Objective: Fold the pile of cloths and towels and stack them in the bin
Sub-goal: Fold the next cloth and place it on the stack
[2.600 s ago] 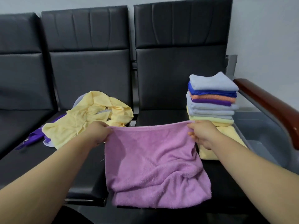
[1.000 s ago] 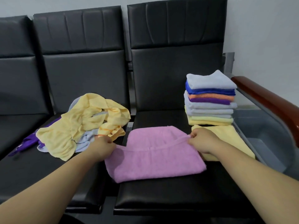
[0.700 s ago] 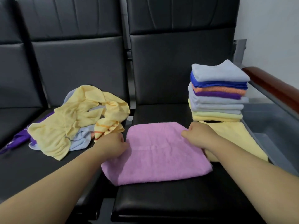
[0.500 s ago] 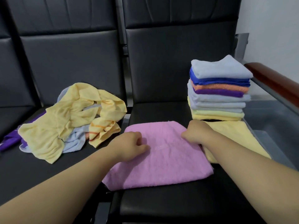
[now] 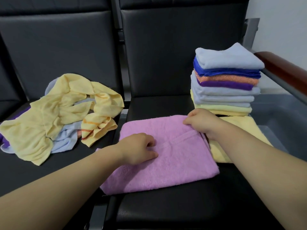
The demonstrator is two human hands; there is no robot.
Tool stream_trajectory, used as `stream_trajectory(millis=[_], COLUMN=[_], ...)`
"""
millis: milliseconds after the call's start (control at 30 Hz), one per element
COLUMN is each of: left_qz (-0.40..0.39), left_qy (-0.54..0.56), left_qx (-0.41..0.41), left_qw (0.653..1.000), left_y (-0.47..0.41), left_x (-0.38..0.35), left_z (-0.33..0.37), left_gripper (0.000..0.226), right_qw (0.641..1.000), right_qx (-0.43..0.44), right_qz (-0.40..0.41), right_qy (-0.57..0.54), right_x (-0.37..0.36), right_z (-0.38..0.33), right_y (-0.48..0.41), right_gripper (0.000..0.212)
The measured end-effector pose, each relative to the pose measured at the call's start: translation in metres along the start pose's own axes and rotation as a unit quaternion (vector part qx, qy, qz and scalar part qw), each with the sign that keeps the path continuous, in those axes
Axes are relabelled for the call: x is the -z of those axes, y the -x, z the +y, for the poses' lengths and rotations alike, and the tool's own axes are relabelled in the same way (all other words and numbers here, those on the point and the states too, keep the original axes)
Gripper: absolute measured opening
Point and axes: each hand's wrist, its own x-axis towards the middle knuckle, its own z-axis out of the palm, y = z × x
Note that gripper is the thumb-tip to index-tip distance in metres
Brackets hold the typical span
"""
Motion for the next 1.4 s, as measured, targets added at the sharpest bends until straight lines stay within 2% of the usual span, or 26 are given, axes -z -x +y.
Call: stream_trajectory(millis=[33, 133, 233, 300, 367, 433, 533, 600, 700, 767, 833, 867, 967, 1100, 1200, 1267, 1333, 1400], left_qz=[0.006, 0.013, 0.011, 0.010, 0.012, 0.013, -0.003, -0.015, 0.011, 0.041, 0.061, 0.071, 0.084, 0.009, -0.036, -0.018, 0.030, 0.098], left_qy=[0.004, 0.006, 0.010, 0.011, 0.010, 0.009, 0.013, 0.049, 0.102, 0.111, 0.127, 0.128, 0.107, 0.000, -0.009, 0.012, 0.049, 0.104], left_qx=[-0.004, -0.008, -0.006, -0.002, 0.000, 0.000, 0.004, 0.005, -0.006, -0.025, -0.045, -0.052, -0.043, 0.033, 0.104, 0.137, 0.167, 0.196], left_qw=[1.000, 1.000, 1.000, 1.000, 1.000, 1.000, 1.000, 0.999, 0.995, 0.993, 0.989, 0.988, 0.990, 0.999, 0.994, 0.990, 0.984, 0.970], left_y=[0.001, 0.002, 0.004, 0.004, 0.005, 0.005, 0.005, 0.006, 0.011, 0.015, 0.019, 0.020, 0.026, 0.035, 0.044, 0.049, 0.051, 0.049], left_x=[-0.001, -0.003, -0.003, -0.003, -0.003, -0.003, 0.001, 0.005, 0.012, 0.015, 0.017, 0.018, 0.028, 0.038, 0.042, 0.047, 0.050, 0.050], left_z=[0.000, -0.001, -0.003, -0.003, -0.003, -0.001, -0.002, -0.005, -0.006, -0.004, -0.003, -0.003, -0.007, -0.035, -0.062, -0.073, -0.079, -0.083], left_gripper=[0.025, 0.022, 0.023, 0.023, 0.023, 0.023, 0.022, 0.019, 0.007, 0.021, 0.027, 0.027, 0.020, 0.018, 0.019, 0.017, 0.013, 0.014], right_qw=[0.997, 0.967, 0.943, 0.942, 0.965, 0.994, 0.981, 0.968, 0.935, 0.905, 0.889, 0.886, 0.907, 0.953, 0.988, 0.998, 0.999, 0.994], right_qx=[-0.018, -0.058, -0.052, -0.044, -0.022, 0.011, 0.088, 0.152, 0.159, 0.160, 0.167, 0.166, 0.150, 0.123, 0.075, 0.041, 0.012, -0.010], right_qz=[-0.008, -0.037, -0.053, -0.029, 0.013, 0.066, 0.096, 0.019, -0.151, -0.185, -0.171, -0.164, -0.157, -0.097, -0.038, 0.004, 0.035, 0.057], right_qy=[-0.080, -0.244, -0.325, -0.330, -0.262, -0.085, 0.144, 0.200, 0.280, 0.349, 0.391, 0.400, 0.361, 0.258, 0.128, 0.052, -0.033, -0.096], right_x=[-0.001, -0.002, -0.003, -0.003, -0.003, -0.001, 0.004, 0.004, -0.003, -0.008, -0.010, -0.010, -0.005, 0.006, 0.006, 0.005, 0.006, 0.007], right_z=[0.001, 0.001, 0.000, 0.004, 0.005, 0.004, -0.003, -0.011, -0.016, -0.015, -0.012, -0.011, -0.011, -0.009, -0.001, 0.005, 0.007, 0.006], right_y=[-0.001, -0.004, -0.005, -0.007, -0.007, -0.002, 0.011, 0.021, 0.032, 0.035, 0.033, 0.033, 0.030, 0.023, 0.017, 0.013, 0.010, 0.006], right_gripper=[0.009, 0.043, 0.058, 0.067, 0.069, 0.058, 0.040, 0.026, 0.028, 0.030, 0.016, 0.016, 0.035, 0.029, 0.022, 0.021, 0.010, 0.016])
